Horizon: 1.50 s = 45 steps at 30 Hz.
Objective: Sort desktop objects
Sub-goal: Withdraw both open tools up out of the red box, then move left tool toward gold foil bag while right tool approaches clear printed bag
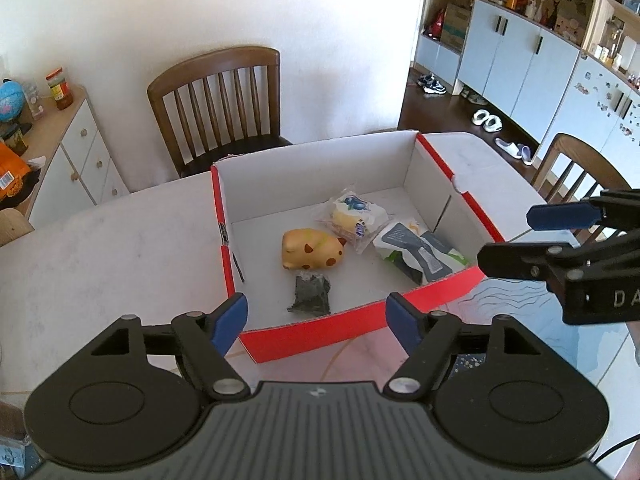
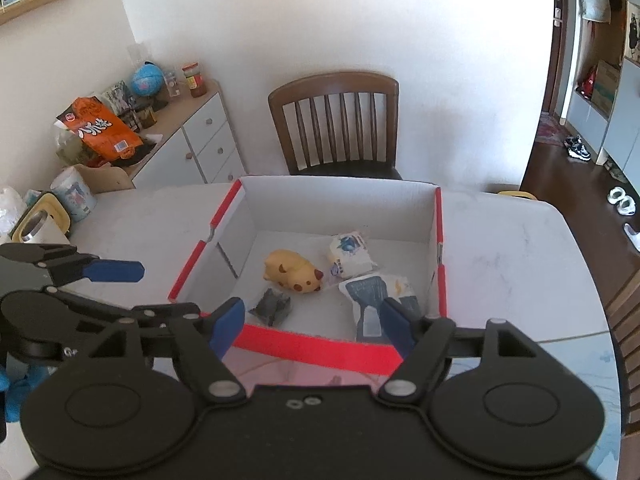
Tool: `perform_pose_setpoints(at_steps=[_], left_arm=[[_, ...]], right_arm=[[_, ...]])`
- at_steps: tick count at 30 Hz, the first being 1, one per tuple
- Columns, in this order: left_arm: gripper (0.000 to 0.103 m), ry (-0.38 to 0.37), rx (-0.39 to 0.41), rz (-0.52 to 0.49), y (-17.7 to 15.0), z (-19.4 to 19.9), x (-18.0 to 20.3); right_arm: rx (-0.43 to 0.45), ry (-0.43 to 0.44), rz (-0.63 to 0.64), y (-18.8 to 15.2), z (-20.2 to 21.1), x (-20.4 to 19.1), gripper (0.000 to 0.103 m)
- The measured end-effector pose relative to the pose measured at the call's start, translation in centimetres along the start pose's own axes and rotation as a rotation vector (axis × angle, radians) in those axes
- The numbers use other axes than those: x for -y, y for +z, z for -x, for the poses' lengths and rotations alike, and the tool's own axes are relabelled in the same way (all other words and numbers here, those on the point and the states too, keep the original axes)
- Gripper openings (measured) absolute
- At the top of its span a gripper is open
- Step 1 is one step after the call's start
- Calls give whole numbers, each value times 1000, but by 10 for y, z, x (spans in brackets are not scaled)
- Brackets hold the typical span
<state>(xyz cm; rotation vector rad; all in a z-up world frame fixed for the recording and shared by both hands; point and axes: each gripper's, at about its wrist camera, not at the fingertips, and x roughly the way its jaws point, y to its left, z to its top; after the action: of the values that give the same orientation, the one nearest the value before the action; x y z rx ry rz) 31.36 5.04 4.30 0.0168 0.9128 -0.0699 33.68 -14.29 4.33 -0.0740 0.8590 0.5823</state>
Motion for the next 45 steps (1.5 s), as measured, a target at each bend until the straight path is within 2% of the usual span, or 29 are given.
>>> perform_pose_setpoints(at_steps=[6, 9, 17, 19, 20, 25, 36, 45], left_arm=[[77, -7, 32, -14, -7, 15, 5], [84, -9, 45, -20, -13, 22, 7], [88, -32, 64, -43, -31, 35, 10], [102, -41, 72, -55, -39, 37, 12], [103, -42, 78, -61, -43, 38, 14], [103, -75, 90, -81, -63, 41, 19], [103, -131, 130, -124, -119, 48, 34], [103, -131, 176, -217, -169, 52, 50]], right_arm=[[28, 21, 11, -15, 17, -4, 78], [48, 27, 6, -22, 25, -4, 80], [88, 24, 19, -50, 49, -6, 84], [95, 16, 34, -60, 54, -7, 86], [100, 10, 40, -66, 57, -8, 87], [106, -27, 47, -94, 63, -8, 90], [79, -111, 13, -159, 71, -1, 91], [37, -137, 1, -204, 71, -8, 91]])
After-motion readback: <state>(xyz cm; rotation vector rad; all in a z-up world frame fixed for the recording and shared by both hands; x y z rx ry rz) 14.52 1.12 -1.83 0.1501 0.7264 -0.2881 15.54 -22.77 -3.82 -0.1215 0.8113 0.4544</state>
